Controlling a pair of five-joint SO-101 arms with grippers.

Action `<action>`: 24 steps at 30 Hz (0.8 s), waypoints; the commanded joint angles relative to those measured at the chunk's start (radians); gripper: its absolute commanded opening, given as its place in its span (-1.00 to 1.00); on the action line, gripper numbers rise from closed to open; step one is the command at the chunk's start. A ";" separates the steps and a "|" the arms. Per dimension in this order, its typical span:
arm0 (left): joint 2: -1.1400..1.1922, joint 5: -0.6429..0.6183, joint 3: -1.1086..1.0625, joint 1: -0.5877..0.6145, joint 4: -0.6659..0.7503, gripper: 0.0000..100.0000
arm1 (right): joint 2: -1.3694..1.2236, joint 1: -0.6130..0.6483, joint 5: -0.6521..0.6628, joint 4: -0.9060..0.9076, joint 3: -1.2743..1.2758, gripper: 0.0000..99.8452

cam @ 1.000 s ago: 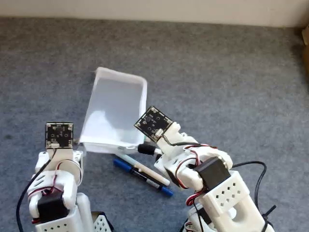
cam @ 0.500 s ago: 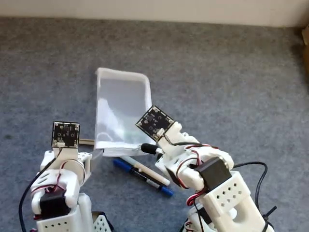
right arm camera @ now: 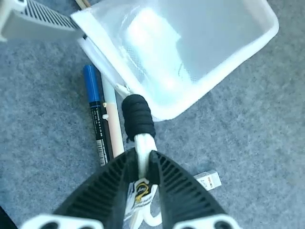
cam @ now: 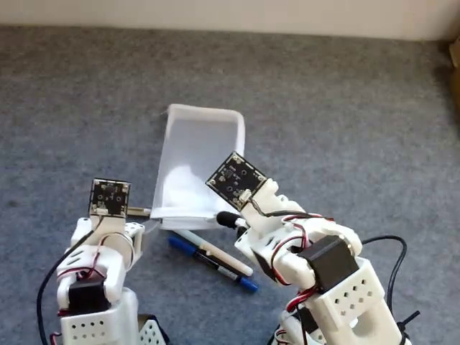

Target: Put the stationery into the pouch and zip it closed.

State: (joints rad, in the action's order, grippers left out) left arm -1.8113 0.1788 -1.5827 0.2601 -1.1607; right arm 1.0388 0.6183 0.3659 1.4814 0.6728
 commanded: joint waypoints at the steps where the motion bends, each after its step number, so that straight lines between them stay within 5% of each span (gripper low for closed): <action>1: -0.005 -0.032 0.076 -0.074 0.018 -0.29 | 0.027 -0.004 -0.038 0.002 -0.073 -0.99; 12: -0.005 -0.114 0.093 -0.166 0.029 -0.29 | 0.027 -0.004 -0.041 0.018 -0.082 -0.99; 24: -0.005 -0.107 -0.031 -0.162 0.233 -0.39 | 0.027 0.082 -0.078 0.048 -0.096 -0.99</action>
State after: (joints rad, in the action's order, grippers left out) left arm -1.8082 0.0760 -1.6210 0.1174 -0.9705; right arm 1.0388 0.6828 0.3000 1.5213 0.6697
